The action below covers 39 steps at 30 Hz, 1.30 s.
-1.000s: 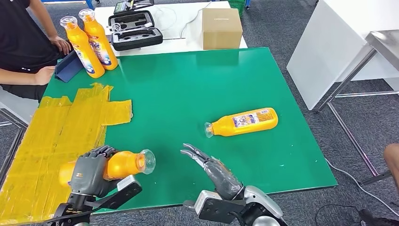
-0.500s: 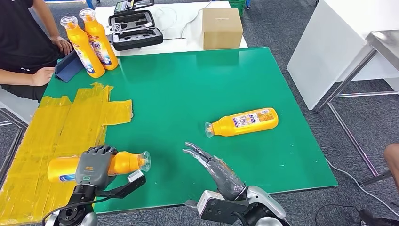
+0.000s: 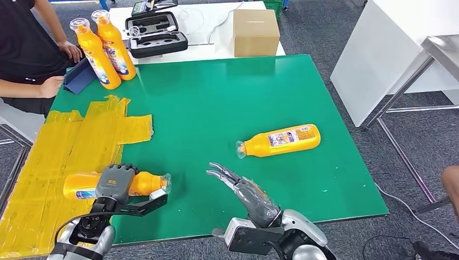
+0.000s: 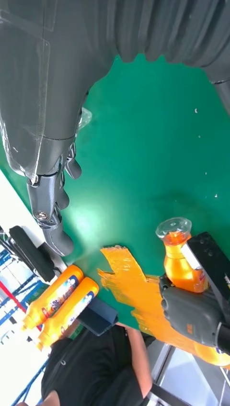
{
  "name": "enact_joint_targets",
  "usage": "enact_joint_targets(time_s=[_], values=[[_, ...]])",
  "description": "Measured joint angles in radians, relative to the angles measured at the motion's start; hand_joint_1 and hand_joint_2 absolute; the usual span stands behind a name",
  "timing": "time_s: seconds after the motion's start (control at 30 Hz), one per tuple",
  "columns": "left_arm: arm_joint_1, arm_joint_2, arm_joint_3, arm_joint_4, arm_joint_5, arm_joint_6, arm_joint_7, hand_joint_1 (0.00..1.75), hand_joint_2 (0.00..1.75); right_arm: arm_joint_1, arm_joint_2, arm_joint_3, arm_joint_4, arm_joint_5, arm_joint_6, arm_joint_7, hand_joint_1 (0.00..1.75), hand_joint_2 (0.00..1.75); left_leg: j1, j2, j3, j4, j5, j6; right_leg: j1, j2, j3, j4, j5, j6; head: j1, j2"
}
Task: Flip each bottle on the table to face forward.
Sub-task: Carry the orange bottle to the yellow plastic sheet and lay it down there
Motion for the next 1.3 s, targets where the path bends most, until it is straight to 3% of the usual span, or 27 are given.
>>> enact_joint_targets(time_s=[0.33,0.4,0.47,0.53,1.3], values=[[-0.033,0.025,-0.024,0.049,0.000,0.003,0.043,1.75,1.75,-0.022,-0.008,0.007,0.014,-0.002,0.013,0.001,0.00,1.75,0.000,0.000,0.003,0.000,0.001,-0.001,0.000,0.000,0.002,0.000,0.000,0.000,0.000,0.000],[-0.035,0.027,-0.026,0.052,0.000,0.003,0.045,0.91,1.75,-0.022,-0.008,0.007,0.015,-0.002,0.013,0.001,0.00,1.75,0.000,0.000,0.003,0.000,0.001,-0.001,0.000,0.000,0.003,0.000,0.000,0.000,0.000,0.000],[-0.036,0.029,-0.028,0.054,0.000,0.004,0.047,0.03,0.87,-0.022,-0.009,0.008,0.017,-0.002,0.013,0.001,0.00,1.75,0.000,0.000,0.003,0.000,0.001,-0.001,0.000,0.000,0.003,0.000,0.000,0.000,0.000,0.000],[-0.036,0.032,-0.030,0.056,0.000,0.009,0.058,0.00,0.00,-0.022,-0.009,0.008,0.018,-0.002,0.013,0.001,0.00,1.75,0.000,0.000,0.003,0.000,0.001,0.000,0.000,0.000,0.003,0.000,0.000,0.000,0.000,0.000],[-0.032,0.064,-0.061,0.065,0.000,0.035,0.074,0.00,0.00,-0.022,-0.012,0.016,0.028,-0.002,0.019,0.001,0.00,1.75,0.000,0.000,0.001,0.000,0.001,0.000,0.000,0.000,0.001,0.000,0.000,0.000,0.000,0.000]])
